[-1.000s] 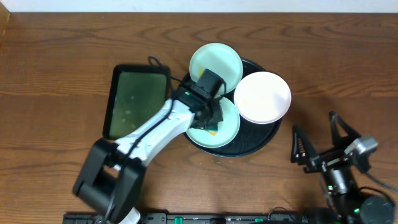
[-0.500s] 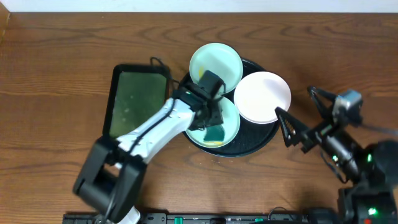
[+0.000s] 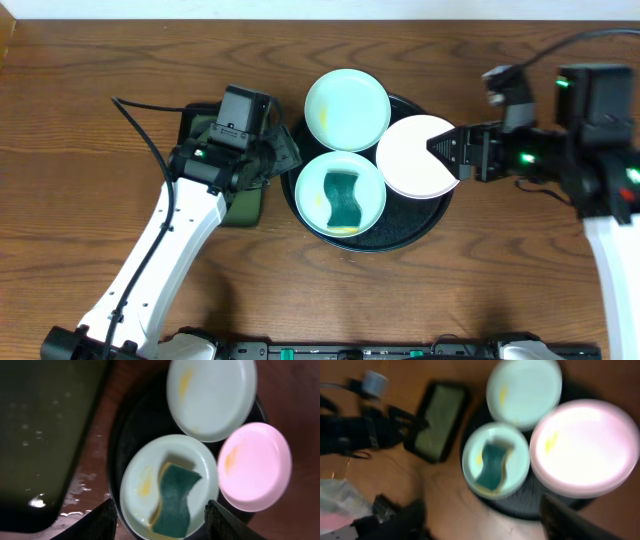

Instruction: Clean dirty plates on tray and stack at the side

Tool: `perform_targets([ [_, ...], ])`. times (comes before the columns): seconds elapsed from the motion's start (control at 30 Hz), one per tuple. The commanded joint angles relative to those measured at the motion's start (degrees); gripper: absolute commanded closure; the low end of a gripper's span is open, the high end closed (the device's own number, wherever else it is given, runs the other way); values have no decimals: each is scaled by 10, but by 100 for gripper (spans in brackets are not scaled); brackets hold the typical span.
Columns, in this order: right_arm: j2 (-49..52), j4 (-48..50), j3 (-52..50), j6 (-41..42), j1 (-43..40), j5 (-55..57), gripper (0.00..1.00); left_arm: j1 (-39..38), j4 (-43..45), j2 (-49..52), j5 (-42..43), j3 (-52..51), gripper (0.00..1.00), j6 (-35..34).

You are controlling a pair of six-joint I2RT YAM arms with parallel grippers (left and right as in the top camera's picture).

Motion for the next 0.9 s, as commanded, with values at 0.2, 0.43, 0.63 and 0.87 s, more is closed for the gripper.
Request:
perform_targets([
  [0.2, 41, 15, -132, 271, 137, 282, 37, 8, -14, 1, -3, 9, 43, 9],
  [0.43, 95, 136, -232, 337, 198, 305, 56, 8, -16, 1, -3, 9, 43, 9],
  [0.63, 194, 142, -204, 308, 198, 261, 51, 8, -20, 1, -3, 5, 42, 9],
  [0.87, 265, 189, -199, 300, 198, 285, 51, 8, -21, 1, -3, 5, 42, 9],
])
